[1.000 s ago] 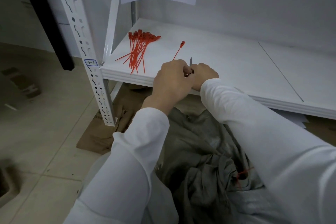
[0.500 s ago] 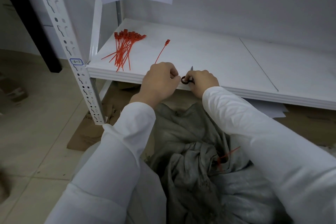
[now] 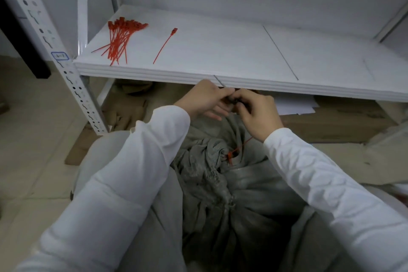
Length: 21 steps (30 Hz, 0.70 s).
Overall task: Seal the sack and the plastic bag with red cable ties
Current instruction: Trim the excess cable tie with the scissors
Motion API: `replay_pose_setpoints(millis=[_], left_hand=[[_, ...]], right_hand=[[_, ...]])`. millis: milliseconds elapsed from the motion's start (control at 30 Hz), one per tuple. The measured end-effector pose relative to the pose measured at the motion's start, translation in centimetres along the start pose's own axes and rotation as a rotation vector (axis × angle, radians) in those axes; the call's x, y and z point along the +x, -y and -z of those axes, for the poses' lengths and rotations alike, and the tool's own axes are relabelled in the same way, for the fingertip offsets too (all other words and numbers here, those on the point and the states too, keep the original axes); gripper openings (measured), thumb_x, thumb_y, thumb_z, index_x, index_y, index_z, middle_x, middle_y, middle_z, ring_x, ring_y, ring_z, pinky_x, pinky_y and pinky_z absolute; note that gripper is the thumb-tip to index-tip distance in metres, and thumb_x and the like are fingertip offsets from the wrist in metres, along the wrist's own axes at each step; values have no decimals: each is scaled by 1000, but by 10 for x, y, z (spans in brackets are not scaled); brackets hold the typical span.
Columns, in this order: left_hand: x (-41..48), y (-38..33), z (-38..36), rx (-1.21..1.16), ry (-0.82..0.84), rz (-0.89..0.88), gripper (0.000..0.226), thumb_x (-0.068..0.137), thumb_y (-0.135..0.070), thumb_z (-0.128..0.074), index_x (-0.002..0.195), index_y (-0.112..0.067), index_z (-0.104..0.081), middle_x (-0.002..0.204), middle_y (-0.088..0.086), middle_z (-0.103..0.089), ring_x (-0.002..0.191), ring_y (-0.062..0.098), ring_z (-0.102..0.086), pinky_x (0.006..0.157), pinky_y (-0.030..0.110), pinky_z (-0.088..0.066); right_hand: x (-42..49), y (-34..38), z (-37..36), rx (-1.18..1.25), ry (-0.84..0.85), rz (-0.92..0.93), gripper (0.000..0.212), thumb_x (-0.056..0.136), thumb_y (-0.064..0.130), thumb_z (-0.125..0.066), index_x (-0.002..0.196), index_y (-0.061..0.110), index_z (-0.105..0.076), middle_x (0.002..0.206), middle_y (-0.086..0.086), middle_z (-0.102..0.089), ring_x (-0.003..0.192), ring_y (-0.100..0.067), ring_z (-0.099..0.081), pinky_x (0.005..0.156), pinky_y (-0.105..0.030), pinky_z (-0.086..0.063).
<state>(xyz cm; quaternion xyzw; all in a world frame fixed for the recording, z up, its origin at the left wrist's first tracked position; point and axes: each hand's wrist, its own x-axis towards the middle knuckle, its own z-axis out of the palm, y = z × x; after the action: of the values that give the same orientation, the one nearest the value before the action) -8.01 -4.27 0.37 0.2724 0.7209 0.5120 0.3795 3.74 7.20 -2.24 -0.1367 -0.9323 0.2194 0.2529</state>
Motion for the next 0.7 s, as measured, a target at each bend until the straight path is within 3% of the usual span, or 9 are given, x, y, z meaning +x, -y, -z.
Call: replay_pose_setpoints(millis=[100,200,300,400,500,700], left_hand=[[-6,3,-15,32,26,-32,30,95,-21,-57,99,6,-69,88,18,-73,73,21,-73,56,26,-58],[-13,9,-35,100,-8,-66,27,94,-17,-56,92,6,-70,82,20,-72,62,20,-70,46,22,-51],[-18,15,-55,146,-83,-90,26,95,-19,-57,84,-1,-72,74,18,-71,49,14,-64,41,19,-44],[-22,24,-71,196,-130,-137,29,93,-23,-59,74,-7,-73,65,16,-70,47,14,-62,42,17,-42],[-24,29,-90,233,-143,-217,32,94,-23,-58,68,-7,-71,56,12,-67,48,17,-62,51,27,-51],[-22,34,-114,326,-145,-410,31,95,-20,-58,73,-3,-71,50,-12,-59,44,2,-57,51,12,-42]], right_hand=[[-27,-7,6,128,31,-21,30,89,12,-46,105,20,-70,100,9,-71,90,-8,-66,82,-24,-50],[-46,-12,11,232,27,-50,27,91,11,-46,102,18,-70,97,12,-69,87,-4,-64,81,-23,-50],[-61,-18,16,308,15,-116,20,92,11,-54,100,20,-69,95,8,-70,88,-9,-66,78,-32,-54],[-75,-26,15,285,4,-205,7,86,29,-63,93,26,-63,83,0,-69,81,-17,-65,74,-41,-54],[-76,-35,23,247,-38,-374,26,80,28,-74,89,14,-55,80,1,-64,82,-16,-62,73,-28,-50],[-73,-51,43,211,-61,-505,22,74,29,-79,80,15,-63,69,5,-66,68,-7,-64,66,-19,-51]])
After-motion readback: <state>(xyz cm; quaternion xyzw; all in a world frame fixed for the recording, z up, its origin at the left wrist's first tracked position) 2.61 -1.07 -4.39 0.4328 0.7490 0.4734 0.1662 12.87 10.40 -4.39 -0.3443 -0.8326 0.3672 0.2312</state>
